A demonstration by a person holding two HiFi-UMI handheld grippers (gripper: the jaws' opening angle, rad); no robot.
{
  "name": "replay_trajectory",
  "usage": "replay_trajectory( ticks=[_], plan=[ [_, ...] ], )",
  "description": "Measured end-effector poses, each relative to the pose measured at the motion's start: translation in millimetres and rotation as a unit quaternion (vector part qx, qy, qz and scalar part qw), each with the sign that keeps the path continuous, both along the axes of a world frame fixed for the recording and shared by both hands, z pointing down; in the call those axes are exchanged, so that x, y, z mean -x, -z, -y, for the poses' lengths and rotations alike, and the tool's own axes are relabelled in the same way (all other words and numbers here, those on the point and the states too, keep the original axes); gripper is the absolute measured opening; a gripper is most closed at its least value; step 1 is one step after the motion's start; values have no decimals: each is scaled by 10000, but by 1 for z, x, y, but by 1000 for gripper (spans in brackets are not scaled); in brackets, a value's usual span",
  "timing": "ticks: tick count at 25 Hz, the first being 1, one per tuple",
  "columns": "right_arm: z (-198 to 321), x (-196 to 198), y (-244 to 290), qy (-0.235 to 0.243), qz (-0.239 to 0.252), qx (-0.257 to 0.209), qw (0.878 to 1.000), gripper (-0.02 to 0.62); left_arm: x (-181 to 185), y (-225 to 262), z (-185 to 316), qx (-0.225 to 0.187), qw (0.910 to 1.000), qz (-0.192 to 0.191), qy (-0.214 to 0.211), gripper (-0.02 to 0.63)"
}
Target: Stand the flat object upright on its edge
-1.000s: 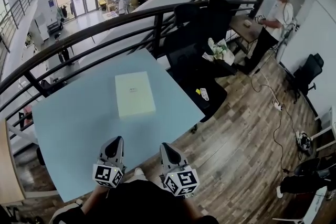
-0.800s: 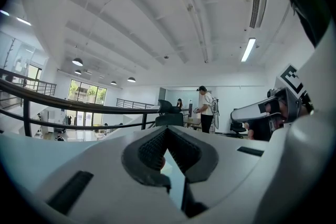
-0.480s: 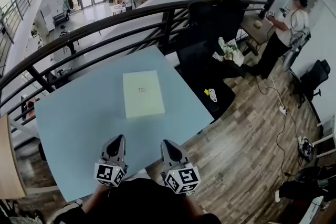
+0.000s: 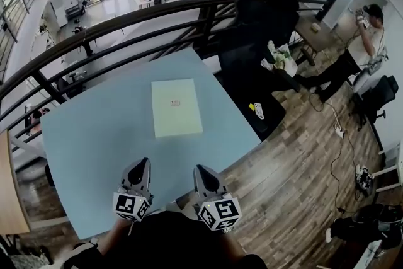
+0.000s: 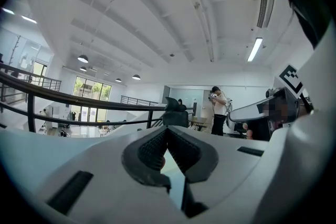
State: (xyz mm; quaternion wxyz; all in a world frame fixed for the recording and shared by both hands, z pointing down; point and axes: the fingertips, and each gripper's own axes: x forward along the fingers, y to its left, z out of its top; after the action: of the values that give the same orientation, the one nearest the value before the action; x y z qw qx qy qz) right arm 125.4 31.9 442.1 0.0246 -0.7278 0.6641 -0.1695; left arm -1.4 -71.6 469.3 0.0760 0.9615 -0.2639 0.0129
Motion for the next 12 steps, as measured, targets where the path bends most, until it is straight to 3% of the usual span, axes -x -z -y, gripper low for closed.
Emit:
replay_trajectory(
  ticks=[12],
  plan=[
    [20,-11,-16,146,24,110,9998,8,-4,-15,16,-50,9998,141,142,2]
  ],
)
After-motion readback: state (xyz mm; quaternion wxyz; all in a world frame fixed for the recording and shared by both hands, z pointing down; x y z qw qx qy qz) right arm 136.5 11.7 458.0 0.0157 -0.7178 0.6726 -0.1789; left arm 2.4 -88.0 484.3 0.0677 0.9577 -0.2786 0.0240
